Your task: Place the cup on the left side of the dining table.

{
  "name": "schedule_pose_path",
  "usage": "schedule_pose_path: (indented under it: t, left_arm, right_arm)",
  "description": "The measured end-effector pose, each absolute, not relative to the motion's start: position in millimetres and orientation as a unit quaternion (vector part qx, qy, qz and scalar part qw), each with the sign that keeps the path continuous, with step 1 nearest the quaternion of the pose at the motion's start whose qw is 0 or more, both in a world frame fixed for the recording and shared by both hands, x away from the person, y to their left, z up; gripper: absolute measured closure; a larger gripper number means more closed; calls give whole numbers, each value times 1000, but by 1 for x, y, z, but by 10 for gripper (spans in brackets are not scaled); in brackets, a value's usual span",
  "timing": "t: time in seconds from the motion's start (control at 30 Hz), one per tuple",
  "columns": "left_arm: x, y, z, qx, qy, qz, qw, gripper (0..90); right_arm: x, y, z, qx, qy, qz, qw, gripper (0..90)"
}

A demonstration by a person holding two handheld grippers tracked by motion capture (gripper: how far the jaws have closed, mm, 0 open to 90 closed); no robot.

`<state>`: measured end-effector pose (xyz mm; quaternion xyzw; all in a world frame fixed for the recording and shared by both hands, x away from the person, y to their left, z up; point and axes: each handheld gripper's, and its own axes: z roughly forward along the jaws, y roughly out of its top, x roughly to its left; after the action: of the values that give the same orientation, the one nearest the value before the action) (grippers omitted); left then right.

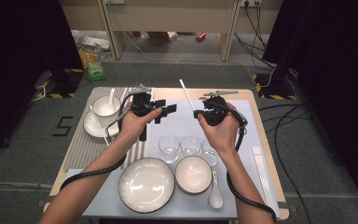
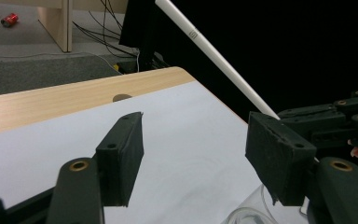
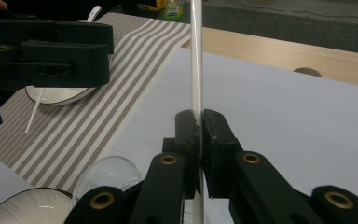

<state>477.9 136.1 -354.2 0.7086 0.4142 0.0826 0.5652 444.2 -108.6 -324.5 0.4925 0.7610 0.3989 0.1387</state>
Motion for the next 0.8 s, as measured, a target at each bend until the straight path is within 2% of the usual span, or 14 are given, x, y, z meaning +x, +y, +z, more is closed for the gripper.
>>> schedule_pose_path:
  t: [0.8]
  left_arm:
    - [487,116,-343,696,417,71,580,406]
  right_arm:
    - [435,-88,-326,463,776,405,138,857]
